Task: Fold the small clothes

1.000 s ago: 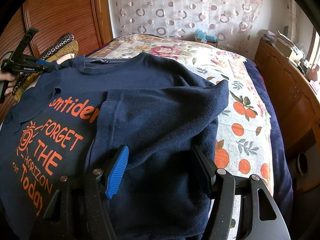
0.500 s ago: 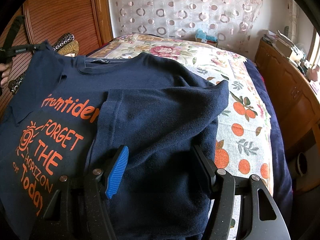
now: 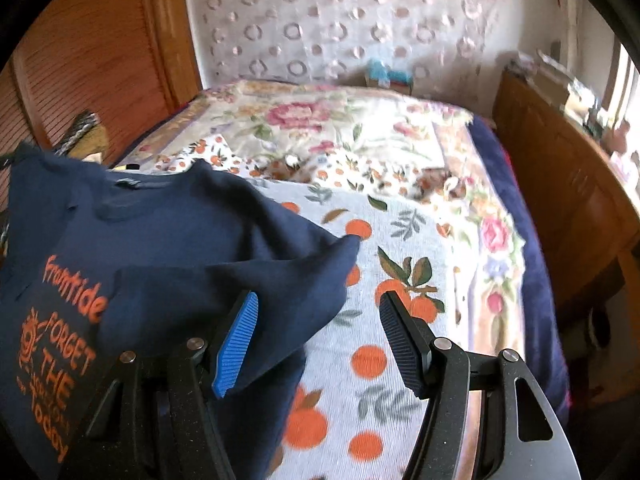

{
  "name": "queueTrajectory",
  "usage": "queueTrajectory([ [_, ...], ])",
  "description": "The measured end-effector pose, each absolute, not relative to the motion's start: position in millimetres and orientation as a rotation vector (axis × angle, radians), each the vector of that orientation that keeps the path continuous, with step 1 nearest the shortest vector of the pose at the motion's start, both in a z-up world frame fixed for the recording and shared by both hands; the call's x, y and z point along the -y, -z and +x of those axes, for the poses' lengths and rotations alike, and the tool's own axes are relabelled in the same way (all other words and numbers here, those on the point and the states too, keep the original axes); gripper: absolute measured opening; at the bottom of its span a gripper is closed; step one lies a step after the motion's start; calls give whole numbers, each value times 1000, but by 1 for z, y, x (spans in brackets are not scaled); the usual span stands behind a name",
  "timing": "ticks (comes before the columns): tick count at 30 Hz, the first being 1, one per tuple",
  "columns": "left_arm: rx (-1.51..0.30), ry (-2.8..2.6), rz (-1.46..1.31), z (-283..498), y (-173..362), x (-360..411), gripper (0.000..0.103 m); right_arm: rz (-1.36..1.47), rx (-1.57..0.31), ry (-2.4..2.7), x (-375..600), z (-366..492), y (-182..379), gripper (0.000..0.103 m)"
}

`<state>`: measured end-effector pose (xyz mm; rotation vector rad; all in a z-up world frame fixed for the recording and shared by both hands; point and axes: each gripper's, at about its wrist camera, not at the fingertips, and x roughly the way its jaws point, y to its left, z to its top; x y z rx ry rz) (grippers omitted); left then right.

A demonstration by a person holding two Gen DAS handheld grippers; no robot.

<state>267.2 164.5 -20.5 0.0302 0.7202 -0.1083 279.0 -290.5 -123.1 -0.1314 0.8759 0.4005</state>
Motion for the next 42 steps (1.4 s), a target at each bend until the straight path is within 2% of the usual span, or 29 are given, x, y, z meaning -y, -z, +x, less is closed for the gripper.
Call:
queueTrajectory([
  [4,-713,126,20,258,25,-161,4,-110,-887,-419,284,296,128,54],
  [6,-710,130,16,253,25,-161,4,-126,-883,-435,276,302,125,31],
  [7,-708,131,15,252,25,-161,4,-141,-875,-434,269,305,122,26],
  [8,-706,132,15,251,24,-160,4,-159,-863,-438,263,307,119,13],
  [9,-704,133,17,249,23,-159,4,-169,-843,-444,258,307,115,5],
  [17,-675,195,6,220,13,-155,4,-179,-752,-445,249,279,99,4],
  [28,-614,256,-44,138,12,-151,4,-134,-588,-514,275,158,60,4],
  [42,-568,221,-180,26,32,-185,4,-91,-515,-480,322,19,72,4],
])
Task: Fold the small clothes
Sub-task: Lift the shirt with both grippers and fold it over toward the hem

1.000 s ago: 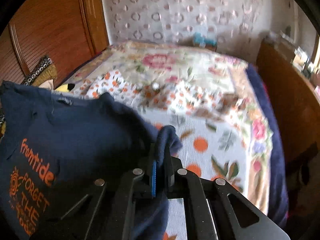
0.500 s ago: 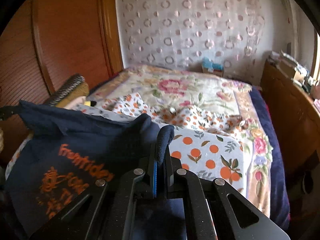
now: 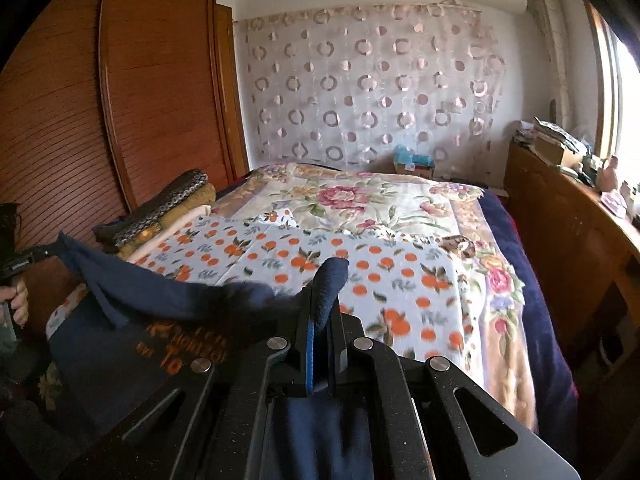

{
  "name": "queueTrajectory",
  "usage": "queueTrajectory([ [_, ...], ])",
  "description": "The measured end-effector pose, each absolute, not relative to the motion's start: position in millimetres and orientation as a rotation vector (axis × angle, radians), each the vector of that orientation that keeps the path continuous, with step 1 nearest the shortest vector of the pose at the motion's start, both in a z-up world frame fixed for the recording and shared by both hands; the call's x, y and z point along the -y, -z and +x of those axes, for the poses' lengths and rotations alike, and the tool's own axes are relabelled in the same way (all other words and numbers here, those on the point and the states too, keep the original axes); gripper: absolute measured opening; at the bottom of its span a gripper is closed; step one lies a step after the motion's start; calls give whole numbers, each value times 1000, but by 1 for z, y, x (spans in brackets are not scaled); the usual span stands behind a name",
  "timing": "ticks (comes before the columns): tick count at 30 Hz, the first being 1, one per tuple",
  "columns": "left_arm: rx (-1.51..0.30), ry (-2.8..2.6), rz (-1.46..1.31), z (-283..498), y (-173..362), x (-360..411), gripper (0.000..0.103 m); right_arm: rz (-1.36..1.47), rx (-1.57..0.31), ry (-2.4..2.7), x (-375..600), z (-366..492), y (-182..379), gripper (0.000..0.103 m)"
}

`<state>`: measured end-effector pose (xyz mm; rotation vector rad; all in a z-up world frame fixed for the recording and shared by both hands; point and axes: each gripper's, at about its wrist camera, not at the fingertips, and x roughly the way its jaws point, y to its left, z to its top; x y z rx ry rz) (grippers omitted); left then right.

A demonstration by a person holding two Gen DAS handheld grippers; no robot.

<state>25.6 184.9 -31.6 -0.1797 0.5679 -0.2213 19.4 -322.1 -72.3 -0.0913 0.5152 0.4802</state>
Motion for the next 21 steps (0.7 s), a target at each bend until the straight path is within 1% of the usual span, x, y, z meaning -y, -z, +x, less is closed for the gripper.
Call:
queueTrajectory([
  [4,-572,190,-191,6,40,-192,4,-91,-532,-460,333,-11,81,4],
  [10,-569,174,-186,-16,37,-196,4,-66,-548,-447,343,-45,73,4],
  [16,-556,164,-157,-34,24,-195,4,-86,-571,-440,341,-62,61,4],
  [21,-594,139,-121,-29,34,-186,4,-109,-632,-427,340,-62,74,4],
])
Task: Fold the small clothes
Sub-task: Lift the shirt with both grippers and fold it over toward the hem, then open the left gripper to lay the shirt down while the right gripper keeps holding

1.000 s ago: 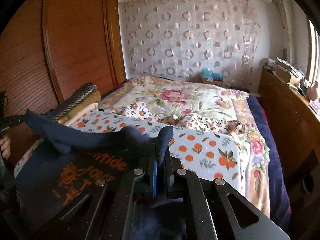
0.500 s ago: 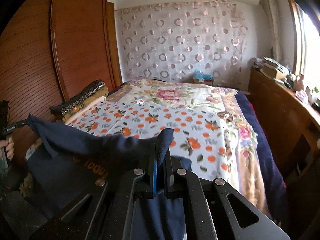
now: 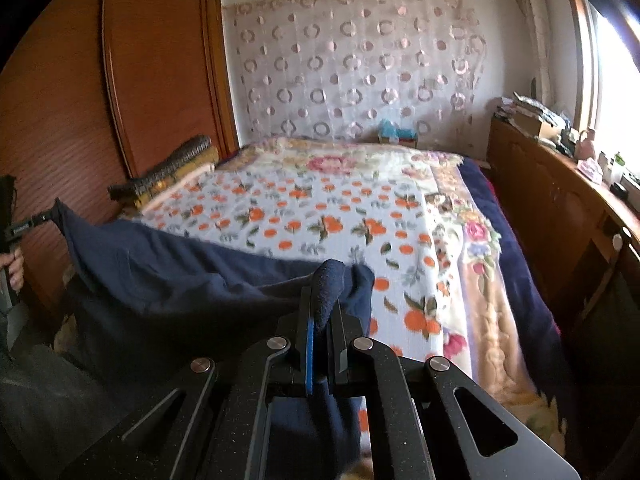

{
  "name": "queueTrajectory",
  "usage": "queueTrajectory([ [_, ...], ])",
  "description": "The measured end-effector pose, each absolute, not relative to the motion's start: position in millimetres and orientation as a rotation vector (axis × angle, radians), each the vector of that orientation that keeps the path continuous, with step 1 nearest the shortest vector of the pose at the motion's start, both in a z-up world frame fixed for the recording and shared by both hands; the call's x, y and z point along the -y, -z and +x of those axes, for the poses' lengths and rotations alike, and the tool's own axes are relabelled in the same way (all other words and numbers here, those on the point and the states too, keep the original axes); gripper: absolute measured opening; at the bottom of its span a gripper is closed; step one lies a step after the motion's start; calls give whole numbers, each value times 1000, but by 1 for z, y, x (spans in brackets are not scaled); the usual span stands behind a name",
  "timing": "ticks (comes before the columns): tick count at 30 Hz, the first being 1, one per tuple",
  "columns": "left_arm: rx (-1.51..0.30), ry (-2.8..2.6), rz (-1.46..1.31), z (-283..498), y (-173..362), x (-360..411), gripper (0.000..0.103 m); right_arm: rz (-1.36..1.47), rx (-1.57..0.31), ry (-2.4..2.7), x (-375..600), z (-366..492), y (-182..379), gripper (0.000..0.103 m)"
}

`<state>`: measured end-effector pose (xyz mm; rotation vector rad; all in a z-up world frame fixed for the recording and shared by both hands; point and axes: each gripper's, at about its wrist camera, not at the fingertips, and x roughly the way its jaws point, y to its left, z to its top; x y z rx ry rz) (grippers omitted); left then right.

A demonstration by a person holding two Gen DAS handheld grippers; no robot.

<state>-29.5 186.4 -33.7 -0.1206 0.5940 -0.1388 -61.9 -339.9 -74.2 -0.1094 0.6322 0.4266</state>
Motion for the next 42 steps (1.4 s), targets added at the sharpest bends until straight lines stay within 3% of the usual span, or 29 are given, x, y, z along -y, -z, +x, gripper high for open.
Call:
queueTrajectory([
  [6,-620,137,-101,-27,40,-181,6,-158,-681,-411,326,-51,78,4],
  [8,-613,134,-93,-26,42,-180,19,-164,-677,-409,325,-50,74,4],
  [10,-604,127,-91,-26,41,-181,41,-164,-667,-413,326,-53,69,5],
  [14,-602,125,-97,-23,42,-185,50,-196,-648,-380,323,-53,58,17],
  [16,-599,121,-102,-23,42,-187,67,-201,-625,-378,322,-52,50,25],
  [18,-600,122,-109,-22,43,-188,72,-203,-613,-377,320,-49,44,43],
  [21,-607,110,-113,-20,46,-189,75,-197,-610,-370,317,-40,41,47],
  [30,-631,84,-123,-16,56,-194,75,-163,-724,-380,319,29,83,45],
  [32,-642,85,-120,-13,57,-195,75,-144,-754,-376,319,46,91,36],
  [34,-647,89,-104,-9,57,-193,75,-128,-775,-373,317,58,95,33],
  [39,-647,113,-70,18,47,-195,75,-115,-789,-394,310,67,94,9],
  [42,-647,133,-54,39,42,-197,75,-94,-761,-392,314,67,93,4],
])
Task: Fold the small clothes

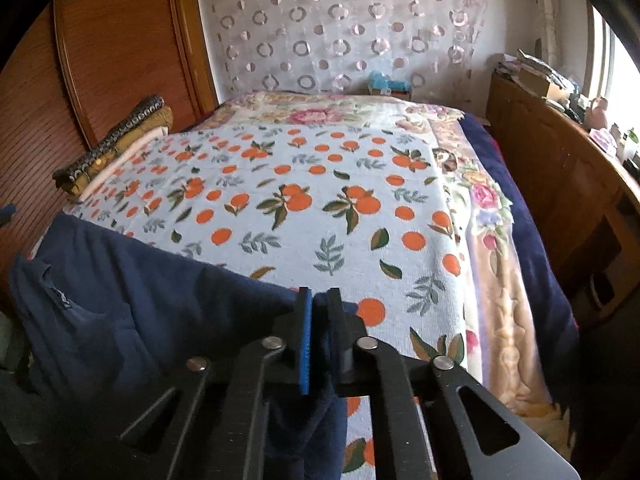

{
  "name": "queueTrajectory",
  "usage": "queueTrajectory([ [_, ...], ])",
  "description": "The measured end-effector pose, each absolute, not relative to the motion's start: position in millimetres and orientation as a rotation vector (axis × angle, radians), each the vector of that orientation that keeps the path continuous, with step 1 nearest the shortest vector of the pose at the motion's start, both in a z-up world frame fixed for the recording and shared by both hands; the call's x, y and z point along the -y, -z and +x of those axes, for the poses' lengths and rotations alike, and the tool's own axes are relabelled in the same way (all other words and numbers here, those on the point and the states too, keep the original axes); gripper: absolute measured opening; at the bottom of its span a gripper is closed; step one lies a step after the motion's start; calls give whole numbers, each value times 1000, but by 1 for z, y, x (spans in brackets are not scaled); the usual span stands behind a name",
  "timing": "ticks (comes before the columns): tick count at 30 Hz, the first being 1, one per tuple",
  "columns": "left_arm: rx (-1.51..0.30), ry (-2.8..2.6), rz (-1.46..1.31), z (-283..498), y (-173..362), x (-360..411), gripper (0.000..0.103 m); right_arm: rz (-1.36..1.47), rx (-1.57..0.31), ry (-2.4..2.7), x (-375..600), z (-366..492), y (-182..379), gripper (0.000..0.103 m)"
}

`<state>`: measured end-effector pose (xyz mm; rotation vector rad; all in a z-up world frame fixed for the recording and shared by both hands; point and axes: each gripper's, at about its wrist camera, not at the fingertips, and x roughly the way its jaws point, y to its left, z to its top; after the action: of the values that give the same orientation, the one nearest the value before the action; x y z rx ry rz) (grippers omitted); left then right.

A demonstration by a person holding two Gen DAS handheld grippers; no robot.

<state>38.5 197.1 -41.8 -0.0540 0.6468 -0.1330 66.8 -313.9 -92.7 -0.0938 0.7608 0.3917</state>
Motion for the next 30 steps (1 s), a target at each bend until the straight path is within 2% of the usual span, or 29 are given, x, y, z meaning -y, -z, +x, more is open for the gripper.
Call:
queueTrajectory([
  [14,-858,181,10,117,90,-192,75,-85,-661,-353,330,43,82,0],
  [19,-923,186,-5,120,106,-195,58,-124,-730,-351,320,56,100,3],
  [25,-964,183,7,118,120,-194,56,-105,-853,-384,310,83,121,4],
  [26,-958,187,2,115,119,-194,54,-101,-869,-395,309,86,123,4],
  [28,-954,215,-9,112,118,-194,29,-91,-895,-395,310,90,128,4],
  [30,-956,236,-16,107,117,-191,16,-62,-911,-402,314,93,129,4],
])
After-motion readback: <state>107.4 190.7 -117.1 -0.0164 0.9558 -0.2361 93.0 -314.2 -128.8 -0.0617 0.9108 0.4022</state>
